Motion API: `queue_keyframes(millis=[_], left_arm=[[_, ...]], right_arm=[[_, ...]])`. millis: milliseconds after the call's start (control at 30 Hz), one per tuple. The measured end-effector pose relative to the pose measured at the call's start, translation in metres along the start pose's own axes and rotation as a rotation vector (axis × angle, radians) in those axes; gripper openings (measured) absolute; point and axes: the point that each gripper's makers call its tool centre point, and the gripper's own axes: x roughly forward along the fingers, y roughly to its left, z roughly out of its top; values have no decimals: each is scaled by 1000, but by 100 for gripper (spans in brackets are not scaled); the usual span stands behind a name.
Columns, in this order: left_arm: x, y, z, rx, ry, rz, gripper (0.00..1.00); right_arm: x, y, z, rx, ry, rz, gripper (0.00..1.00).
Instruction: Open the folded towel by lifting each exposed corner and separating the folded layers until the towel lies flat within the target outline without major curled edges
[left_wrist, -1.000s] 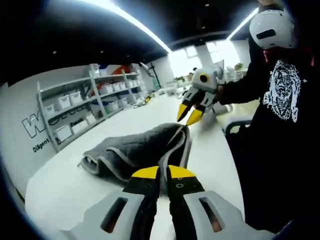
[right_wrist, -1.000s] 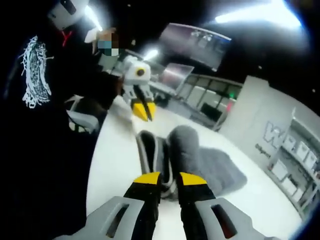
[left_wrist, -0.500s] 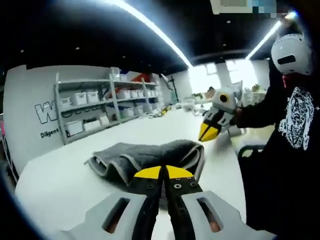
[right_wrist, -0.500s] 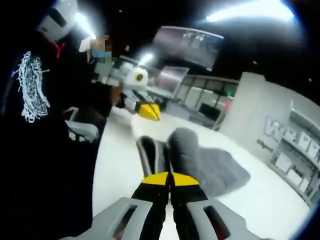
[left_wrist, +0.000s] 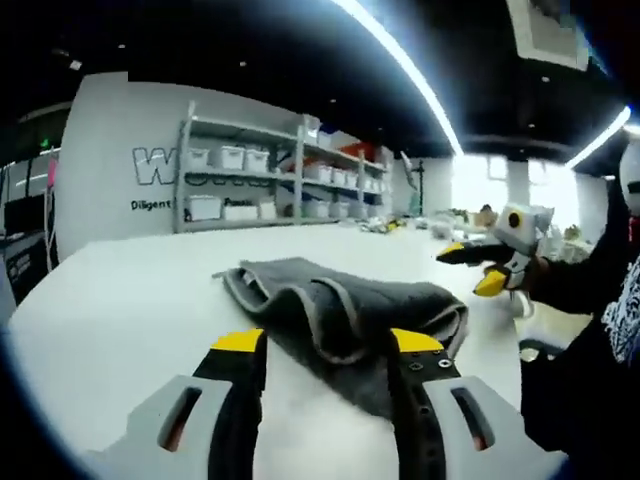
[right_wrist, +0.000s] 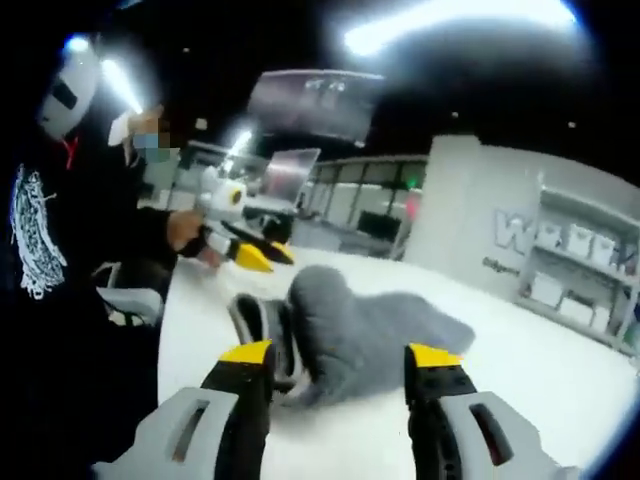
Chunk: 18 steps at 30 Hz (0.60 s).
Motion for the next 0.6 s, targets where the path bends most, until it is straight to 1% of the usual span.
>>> queue_keyframes(millis=[33,67,100,200,267,433,500,600], left_arm=[[1,4,-4,9,18,25,61],[2,5,-6,28,33,43,64],[4,3,-7,25,44,36,64],[7,-4,-7,-5,56,13,59],[11,-9,-7,-10,64,3,56],[20,-18,-8,-16,88,-14,55],[22,-22,-8,-43,94,-26,53],[24,-27,-7,-71,94,-49,48]], right_arm=[[1,-2,-2,30,3,-8,68],[1,-3,-4,39,7,-14,69],[1,-2,-5,39,9,-14,70],[3,1,-11,35,25,-14,73],[3,3,-13,35,31,-15,72],[3,2,-15,43,30,-20,71],[2,0,-15,46,28,-24,71],[1,-2,-14,49,23,-29,71]])
